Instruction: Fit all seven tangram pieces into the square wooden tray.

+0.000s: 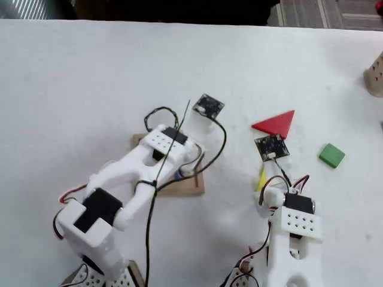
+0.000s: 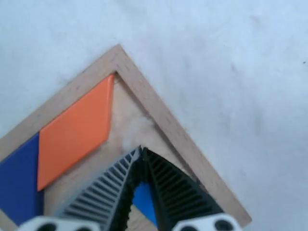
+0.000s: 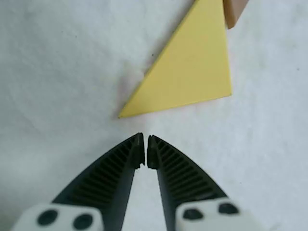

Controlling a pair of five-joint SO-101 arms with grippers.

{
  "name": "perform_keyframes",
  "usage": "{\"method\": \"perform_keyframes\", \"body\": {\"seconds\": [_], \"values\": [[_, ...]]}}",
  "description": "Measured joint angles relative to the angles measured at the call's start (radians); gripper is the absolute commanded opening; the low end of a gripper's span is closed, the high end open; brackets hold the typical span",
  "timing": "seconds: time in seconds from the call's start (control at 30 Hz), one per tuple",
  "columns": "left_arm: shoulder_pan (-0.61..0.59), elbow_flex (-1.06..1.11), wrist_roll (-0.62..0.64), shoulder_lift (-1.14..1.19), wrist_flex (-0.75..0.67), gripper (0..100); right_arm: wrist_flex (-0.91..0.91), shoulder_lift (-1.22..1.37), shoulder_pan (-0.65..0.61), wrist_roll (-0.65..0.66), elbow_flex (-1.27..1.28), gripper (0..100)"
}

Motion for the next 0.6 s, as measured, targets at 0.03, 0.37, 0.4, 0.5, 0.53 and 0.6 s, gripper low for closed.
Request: {"method": "perform_keyframes", "body": {"seconds": [0.03,0.37,0.4,0.5,0.53,0.6], "values": [[0.000,0.000,0.000,0.000,0.017,2,0.000,0.000,0.000,0.000,0.000,2.1],[-0.057,-0.003,-0.074,-0.002,0.141,2,-0.003,0.000,0.000,0.000,0.000,2.1],[-0.061,-0.003,-0.077,-0.003,0.144,2,-0.003,0.000,0.000,0.000,0.000,2.1],[-0.064,-0.002,-0.081,-0.025,0.147,2,-0.003,0.000,0.000,0.000,0.000,2.1],[-0.064,0.000,-0.081,-0.040,0.150,2,-0.003,0.000,0.000,0.000,0.000,2.1],[-0.060,0.000,-0.081,-0.087,0.152,2,-0.003,0.000,0.000,0.000,0.000,2.1]]}}
